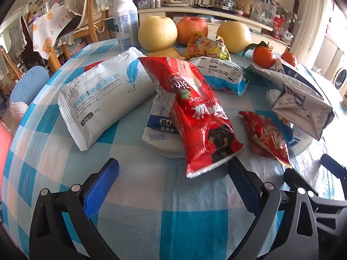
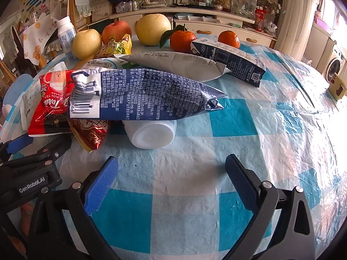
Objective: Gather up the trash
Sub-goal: 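Move both tools over the cluttered table toward the snacks and cartons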
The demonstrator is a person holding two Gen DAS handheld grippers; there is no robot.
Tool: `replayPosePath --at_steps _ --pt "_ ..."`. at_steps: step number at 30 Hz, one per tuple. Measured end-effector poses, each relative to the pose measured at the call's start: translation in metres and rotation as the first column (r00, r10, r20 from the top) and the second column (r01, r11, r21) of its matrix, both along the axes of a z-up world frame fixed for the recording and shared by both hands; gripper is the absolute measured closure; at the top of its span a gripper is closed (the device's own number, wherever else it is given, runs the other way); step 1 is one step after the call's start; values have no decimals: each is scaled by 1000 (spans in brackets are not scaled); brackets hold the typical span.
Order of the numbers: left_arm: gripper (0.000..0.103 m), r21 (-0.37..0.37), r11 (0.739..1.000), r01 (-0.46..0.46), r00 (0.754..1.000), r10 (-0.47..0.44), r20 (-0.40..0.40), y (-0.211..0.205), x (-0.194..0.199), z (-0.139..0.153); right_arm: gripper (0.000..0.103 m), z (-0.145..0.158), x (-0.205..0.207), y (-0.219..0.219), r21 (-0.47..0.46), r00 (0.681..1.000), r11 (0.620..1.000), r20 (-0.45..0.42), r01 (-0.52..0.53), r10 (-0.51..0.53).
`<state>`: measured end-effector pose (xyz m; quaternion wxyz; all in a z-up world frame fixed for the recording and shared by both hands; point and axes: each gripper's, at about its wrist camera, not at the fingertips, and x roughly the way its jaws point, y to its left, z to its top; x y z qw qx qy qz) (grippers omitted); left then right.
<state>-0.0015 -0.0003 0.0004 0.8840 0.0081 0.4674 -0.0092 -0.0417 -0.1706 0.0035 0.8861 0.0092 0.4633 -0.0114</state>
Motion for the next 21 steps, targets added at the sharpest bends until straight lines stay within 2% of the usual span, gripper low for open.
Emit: replayPosePath --at_steps 2,3,6,8,12,16,21 --pt "5 1 1000 12 1000 -12 -4 -1 -1 0 4 -1 0 1 -11 1000 1000 -6 -23 23" --pt "5 11 1000 17 999 -17 31 -3 -13 0 4 -1 0 2 -13 999 999 -10 -41 41" --pt "5 -23 999 23 999 -23 26 7 -23 2 4 1 -2 5 -1 996 997 -47 -80 80" --pt "5 -18 999 28 999 -27 27 12 -29 5 4 6 -3 10 1 995 996 -53 -85 85" --pt "5 4 1000 26 998 -27 57 17 -40 20 4 29 -18 18 -51 992 992 47 -113 116" --pt "5 -6 1000 8 992 -7 125 34 -52 49 4 63 -32 18 -44 983 995 153 -93 99" --pt "5 -5 1000 -30 972 31 235 61 -76 95 4 111 -55 20 -57 950 996 303 -63 77"
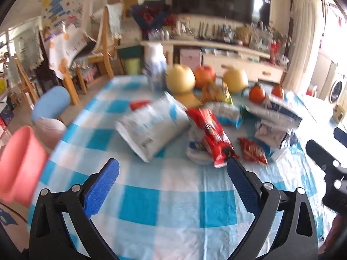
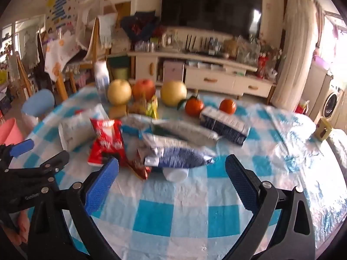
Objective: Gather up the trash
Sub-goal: 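Move both tools over the cluttered table toward the snacks and cartons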
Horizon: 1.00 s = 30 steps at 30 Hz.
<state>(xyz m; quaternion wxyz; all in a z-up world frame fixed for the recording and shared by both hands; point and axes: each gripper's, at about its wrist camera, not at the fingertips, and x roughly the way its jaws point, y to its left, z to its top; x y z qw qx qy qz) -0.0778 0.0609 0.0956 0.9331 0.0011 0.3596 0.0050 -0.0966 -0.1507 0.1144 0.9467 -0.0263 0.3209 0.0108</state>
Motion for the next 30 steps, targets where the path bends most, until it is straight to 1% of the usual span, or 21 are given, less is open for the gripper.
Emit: replayPosePath --at_steps 5,6,9,11,15,19,22,26,30 --pt "5 -1 999 -34 995 34 90 20 -27 33 4 38 -29 8 85 997 995 64 45 -50" --pt "5 -3 999 -39 993 39 111 27 -34 42 4 42 -35 9 93 995 994 78 53 -61" --pt "5 -8 998 -59 987 59 150 37 -54 56 4 59 -55 14 108 988 991 124 73 -87" --pt "5 -15 998 -64 983 66 170 41 -64 62 4 64 -64 19 97 985 992 148 80 -93" --pt "5 -28 997 -74 977 78 196 51 -78 73 4 70 -79 31 46 979 996 183 80 -87" --pt "5 -23 997 -79 971 83 227 58 -95 81 4 72 -92 39 61 977 996 202 64 -75" --pt "5 -14 997 -76 969 77 236 59 -103 81 4 71 -96 43 62 978 996 199 57 -68" --pt "5 -1 997 -72 966 70 248 60 -109 83 4 69 -100 54 29 978 998 199 56 -61" --pt "5 -1 997 -75 965 72 252 61 -111 83 4 72 -107 59 13 973 999 227 49 -51"
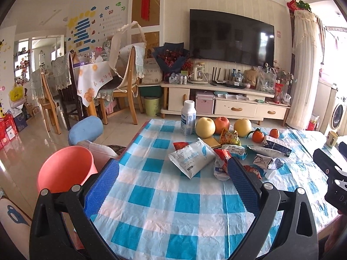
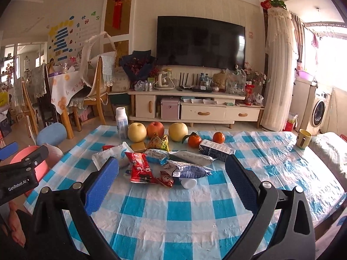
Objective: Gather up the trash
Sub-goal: 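Move both tools over the cluttered table toward the snacks and cartons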
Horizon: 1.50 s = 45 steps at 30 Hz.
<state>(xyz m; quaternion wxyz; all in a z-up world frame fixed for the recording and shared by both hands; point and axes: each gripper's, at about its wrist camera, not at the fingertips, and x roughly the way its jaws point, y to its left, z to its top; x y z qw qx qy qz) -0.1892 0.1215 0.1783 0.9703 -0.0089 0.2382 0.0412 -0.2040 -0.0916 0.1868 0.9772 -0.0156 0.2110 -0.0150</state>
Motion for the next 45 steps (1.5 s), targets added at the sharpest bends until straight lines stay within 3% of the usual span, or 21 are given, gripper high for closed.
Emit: replayPosePath --at_steps 18,28,36,45 --pt "5 -2 1000 0 1000 0 -7 7 -3 -4 4 -5 1 19 -78 997 994 -26 -73 71" --pt "5 3 1000 1 999 0 -34 10 2 -18 4 -10 6 9 -17 993 995 -70 -96 95" --pt "5 -36 999 21 996 -23 -82 16 14 -35 4 -17 14 -7 38 988 995 -117 -96 100" --pt "5 -83 992 97 983 -109 -149 15 42 -50 4 -26 30 -44 81 985 996 -166 -38 51"
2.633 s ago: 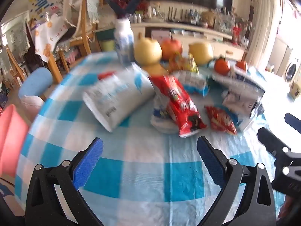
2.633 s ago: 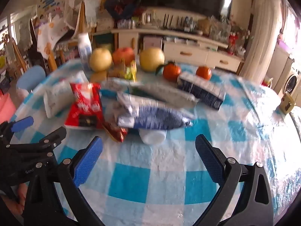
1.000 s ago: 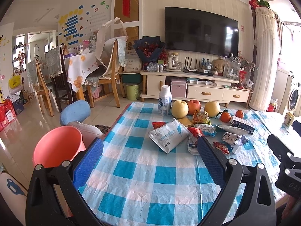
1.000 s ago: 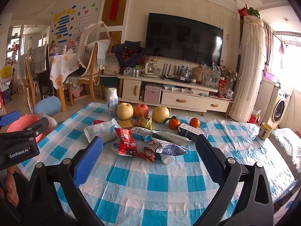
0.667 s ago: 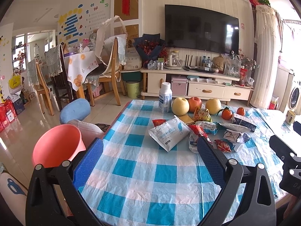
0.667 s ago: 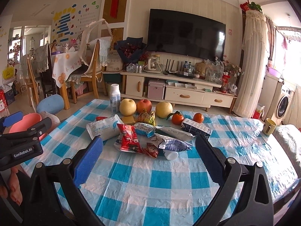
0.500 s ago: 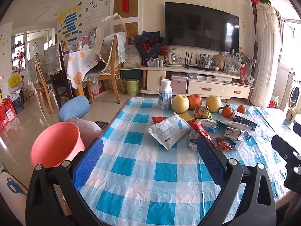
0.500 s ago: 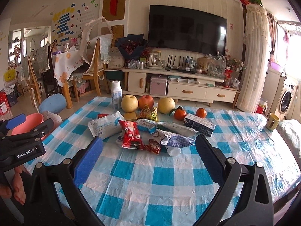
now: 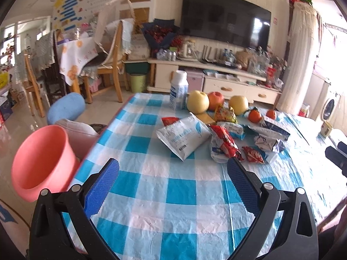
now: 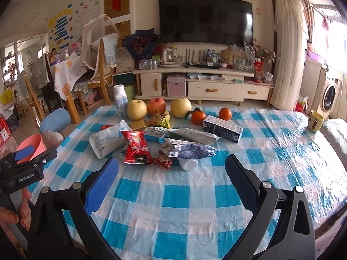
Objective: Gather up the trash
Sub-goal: 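Move both tools over the cluttered table toward the snacks and cartons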
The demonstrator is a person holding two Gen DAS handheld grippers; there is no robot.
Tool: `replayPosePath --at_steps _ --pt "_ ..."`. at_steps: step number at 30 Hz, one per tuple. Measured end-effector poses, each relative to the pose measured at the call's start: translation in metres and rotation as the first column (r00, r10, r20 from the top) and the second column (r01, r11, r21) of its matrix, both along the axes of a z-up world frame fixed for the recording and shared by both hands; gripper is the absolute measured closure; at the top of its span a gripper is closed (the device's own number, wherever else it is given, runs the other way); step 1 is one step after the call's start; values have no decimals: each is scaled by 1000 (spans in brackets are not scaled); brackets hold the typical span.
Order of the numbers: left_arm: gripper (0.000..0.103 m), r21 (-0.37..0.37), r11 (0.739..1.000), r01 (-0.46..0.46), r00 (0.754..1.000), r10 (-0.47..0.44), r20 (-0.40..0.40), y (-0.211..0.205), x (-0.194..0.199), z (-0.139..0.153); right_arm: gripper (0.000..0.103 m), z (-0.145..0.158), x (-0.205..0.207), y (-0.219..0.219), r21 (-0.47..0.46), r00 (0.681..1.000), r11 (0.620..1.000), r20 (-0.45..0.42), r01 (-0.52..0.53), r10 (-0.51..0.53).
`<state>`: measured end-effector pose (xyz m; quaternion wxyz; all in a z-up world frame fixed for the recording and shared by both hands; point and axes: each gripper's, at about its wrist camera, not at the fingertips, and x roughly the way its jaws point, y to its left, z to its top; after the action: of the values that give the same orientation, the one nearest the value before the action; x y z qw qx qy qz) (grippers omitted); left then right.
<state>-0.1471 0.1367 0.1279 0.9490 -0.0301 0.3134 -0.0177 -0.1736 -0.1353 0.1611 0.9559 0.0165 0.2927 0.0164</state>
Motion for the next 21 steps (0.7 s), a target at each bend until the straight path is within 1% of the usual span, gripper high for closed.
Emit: replayPosePath --at_steps 4,6,10,12,14,16,18,21 --pt "5 -33 997 66 997 -67 -40 -10 15 -10 4 -3 12 -29 47 998 997 -29 61 -60" --pt "5 -36 996 84 995 -86 -53 -15 22 -15 4 -5 20 -43 66 995 993 -46 93 -90" --pt "5 -46 992 116 990 -119 -73 -27 35 -23 4 -5 35 -71 60 987 986 -54 156 -152" --pt "5 -50 989 139 986 -143 -85 -35 42 -28 5 -9 45 -86 76 981 979 -70 187 -181" --pt "5 -50 987 153 983 -157 -94 -42 47 -32 8 -14 56 -103 115 975 971 -98 211 -200" --pt "5 -58 984 167 980 -172 -104 -50 55 -36 18 -20 69 -114 122 968 965 -127 231 -215" --pt "5 -61 983 172 978 -178 -106 -57 62 -37 18 -25 85 -125 116 964 964 -149 240 -222" --pt "5 -48 983 174 978 -179 -107 -69 72 -41 18 -29 104 -137 104 961 963 -147 250 -234"
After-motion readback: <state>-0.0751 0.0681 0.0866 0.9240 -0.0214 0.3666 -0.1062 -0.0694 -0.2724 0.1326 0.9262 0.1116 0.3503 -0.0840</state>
